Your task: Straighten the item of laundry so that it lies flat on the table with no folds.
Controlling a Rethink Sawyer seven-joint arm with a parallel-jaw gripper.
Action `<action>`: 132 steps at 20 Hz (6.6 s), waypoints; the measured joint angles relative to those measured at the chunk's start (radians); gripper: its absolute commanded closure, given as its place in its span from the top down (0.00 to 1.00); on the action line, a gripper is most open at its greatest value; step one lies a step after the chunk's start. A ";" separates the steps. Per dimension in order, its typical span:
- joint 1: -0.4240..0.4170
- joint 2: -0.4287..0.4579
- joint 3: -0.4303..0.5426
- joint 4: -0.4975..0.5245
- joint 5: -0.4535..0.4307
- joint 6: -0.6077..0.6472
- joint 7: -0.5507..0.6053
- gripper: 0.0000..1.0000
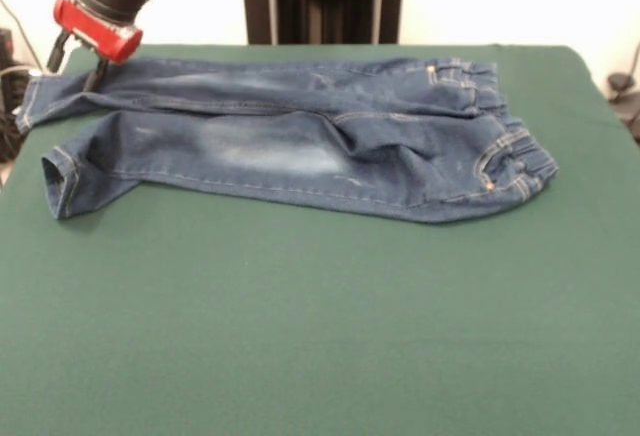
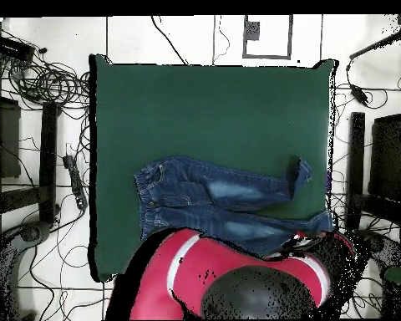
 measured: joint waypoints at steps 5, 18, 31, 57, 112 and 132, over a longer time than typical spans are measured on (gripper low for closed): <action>-0.106 -0.044 -0.031 0.064 0.100 -0.222 0.000 1.00; -0.106 -0.278 -0.053 0.196 0.062 -0.242 0.000 1.00; -0.039 -0.458 -0.011 0.336 0.160 -0.136 0.000 1.00; 0.223 -0.438 0.004 0.438 0.531 -0.103 0.000 1.00; 0.424 -0.639 0.082 0.108 0.767 0.782 0.000 1.00; 0.524 -0.517 0.082 0.101 0.795 0.687 0.000 1.00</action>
